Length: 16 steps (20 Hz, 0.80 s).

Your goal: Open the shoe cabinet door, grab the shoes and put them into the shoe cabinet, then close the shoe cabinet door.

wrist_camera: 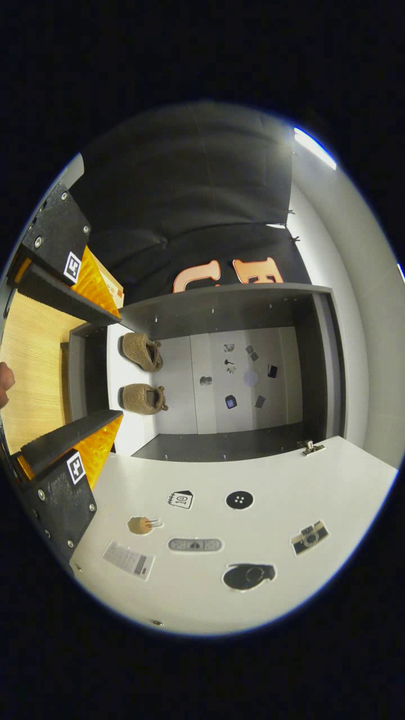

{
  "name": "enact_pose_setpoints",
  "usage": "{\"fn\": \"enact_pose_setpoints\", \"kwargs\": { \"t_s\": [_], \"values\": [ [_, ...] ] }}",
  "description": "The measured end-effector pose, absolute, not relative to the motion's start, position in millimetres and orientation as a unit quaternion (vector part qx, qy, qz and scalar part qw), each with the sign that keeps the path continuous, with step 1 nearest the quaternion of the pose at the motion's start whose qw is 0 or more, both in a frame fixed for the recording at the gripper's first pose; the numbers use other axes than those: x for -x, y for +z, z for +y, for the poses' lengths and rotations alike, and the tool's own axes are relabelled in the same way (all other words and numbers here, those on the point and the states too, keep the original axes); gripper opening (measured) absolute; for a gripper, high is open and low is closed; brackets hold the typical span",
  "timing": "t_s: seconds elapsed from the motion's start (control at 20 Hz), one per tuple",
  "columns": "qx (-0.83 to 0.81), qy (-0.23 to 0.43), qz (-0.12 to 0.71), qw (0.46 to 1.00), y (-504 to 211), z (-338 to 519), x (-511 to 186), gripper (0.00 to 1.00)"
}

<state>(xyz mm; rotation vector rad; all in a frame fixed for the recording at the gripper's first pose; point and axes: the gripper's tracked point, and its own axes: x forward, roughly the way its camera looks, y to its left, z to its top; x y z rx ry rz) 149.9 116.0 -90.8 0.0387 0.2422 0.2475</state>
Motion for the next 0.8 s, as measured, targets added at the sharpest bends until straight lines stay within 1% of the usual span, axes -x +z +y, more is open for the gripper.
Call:
{"fn": "enact_pose_setpoints", "kwargs": {
  "t_s": [0.35, 0.45, 0.65, 0.8],
  "values": [
    [-0.015, 0.195, 0.118, 0.974, -77.1, 62.3, -63.3, 0.93],
    [-0.002, 0.203, 0.103, 0.974, -70.0, 43.1, -46.6, 0.93],
    [-0.01, 0.187, 0.088, 0.978, -57.2, -7.6, -23.1, 0.93],
    [-0.023, 0.155, 0.077, 0.985, -52.8, -52.2, -23.4, 0.93]
  ]
}}
